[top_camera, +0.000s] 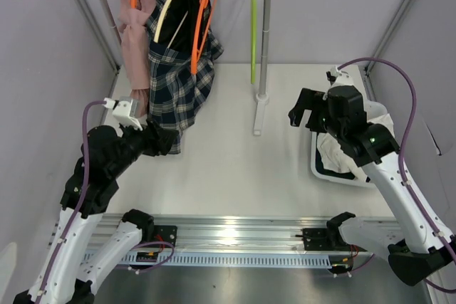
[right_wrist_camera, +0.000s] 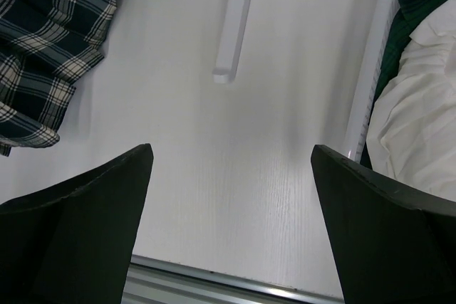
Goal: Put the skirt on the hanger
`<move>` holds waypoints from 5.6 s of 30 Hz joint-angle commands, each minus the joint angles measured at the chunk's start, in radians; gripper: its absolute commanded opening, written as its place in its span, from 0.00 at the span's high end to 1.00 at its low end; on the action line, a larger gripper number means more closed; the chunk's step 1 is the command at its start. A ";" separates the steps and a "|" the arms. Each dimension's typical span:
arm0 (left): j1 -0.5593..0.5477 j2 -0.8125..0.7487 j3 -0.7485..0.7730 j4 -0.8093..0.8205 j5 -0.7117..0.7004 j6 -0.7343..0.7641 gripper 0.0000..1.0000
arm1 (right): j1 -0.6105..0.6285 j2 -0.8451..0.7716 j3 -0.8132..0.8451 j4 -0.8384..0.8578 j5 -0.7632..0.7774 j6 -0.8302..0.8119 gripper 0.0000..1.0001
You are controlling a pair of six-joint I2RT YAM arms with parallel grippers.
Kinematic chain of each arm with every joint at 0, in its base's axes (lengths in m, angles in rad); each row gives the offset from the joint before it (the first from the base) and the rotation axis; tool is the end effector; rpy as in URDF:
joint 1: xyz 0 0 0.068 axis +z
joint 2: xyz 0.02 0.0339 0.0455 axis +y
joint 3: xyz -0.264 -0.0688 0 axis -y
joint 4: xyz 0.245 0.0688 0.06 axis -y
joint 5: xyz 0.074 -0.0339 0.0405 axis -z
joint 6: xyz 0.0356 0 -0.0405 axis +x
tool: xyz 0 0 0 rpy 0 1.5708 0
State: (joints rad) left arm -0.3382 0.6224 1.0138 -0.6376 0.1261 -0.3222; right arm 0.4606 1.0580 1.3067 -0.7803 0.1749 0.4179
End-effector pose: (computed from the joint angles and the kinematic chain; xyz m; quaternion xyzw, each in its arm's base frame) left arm 0.1071 -0.0424 0.3897 0.0450 0.7867 -0.2460 0.5644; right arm 0.1883 0.0865 0.4067 0.0249 0.8654 0.1417 0.4799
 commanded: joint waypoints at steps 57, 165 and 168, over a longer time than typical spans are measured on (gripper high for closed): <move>-0.005 0.089 -0.076 0.148 0.228 0.012 0.33 | -0.714 0.386 -0.127 0.250 -0.115 0.157 1.00; -0.403 0.382 -0.459 0.360 -0.120 -0.319 0.99 | 0.322 0.320 -0.299 0.168 0.146 0.157 0.94; -0.403 0.373 -0.406 0.300 -0.187 -0.281 1.00 | 0.320 0.298 -0.247 0.141 0.164 0.145 0.96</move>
State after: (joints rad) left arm -0.7364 1.0271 0.5224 -0.2863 0.0242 -0.6533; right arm 0.7780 1.4094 0.9886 -0.6094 0.2859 0.5652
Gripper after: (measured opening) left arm 0.017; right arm 0.049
